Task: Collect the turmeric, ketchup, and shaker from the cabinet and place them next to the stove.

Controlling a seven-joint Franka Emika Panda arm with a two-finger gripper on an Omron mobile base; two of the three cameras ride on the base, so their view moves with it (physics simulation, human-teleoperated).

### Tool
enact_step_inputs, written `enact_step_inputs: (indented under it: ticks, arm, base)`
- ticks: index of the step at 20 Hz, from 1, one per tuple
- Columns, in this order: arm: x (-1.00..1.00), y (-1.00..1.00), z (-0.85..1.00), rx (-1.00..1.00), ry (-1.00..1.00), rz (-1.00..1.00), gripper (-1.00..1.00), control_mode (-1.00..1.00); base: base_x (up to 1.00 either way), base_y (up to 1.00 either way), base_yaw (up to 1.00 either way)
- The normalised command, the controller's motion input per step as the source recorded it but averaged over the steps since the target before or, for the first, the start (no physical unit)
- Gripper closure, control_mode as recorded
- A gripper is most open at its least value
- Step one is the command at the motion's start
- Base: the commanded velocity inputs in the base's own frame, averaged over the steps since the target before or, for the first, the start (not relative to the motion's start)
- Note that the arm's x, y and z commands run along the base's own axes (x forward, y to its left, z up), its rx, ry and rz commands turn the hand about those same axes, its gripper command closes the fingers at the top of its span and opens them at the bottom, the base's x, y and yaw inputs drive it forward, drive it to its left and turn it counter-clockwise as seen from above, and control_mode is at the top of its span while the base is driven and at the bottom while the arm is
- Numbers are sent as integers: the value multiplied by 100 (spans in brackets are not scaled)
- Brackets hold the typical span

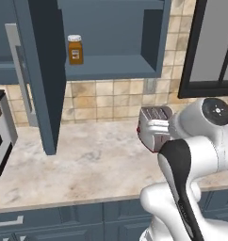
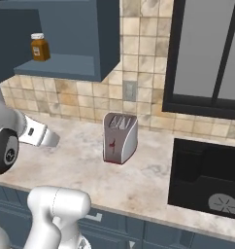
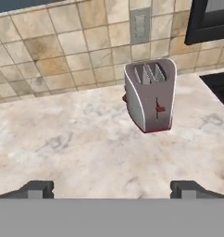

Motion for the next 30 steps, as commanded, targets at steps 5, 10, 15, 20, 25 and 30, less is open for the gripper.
enact_step_inputs:
  ticks: [5, 10, 15, 20, 25, 30]
  arm:
    - [12, 12, 42, 0, -20, 21, -100, -100]
    - [13, 30, 63, 0, -15, 11, -100, -100]
    - [33, 37, 69, 0, -16, 7, -100, -100]
    - [53, 30, 58, -1, -14, 5, -100, -100]
    - [45, 8, 31, -3, -7, 4, -100, -100]
    - [23, 1, 20, -3, -5, 1, -100, -100]
  base:
    - [0, 0, 0]
    - [0, 0, 0]
    - [0, 0, 0]
    - [0, 0, 0]
    - [0, 0, 0]
    - [0, 0, 0]
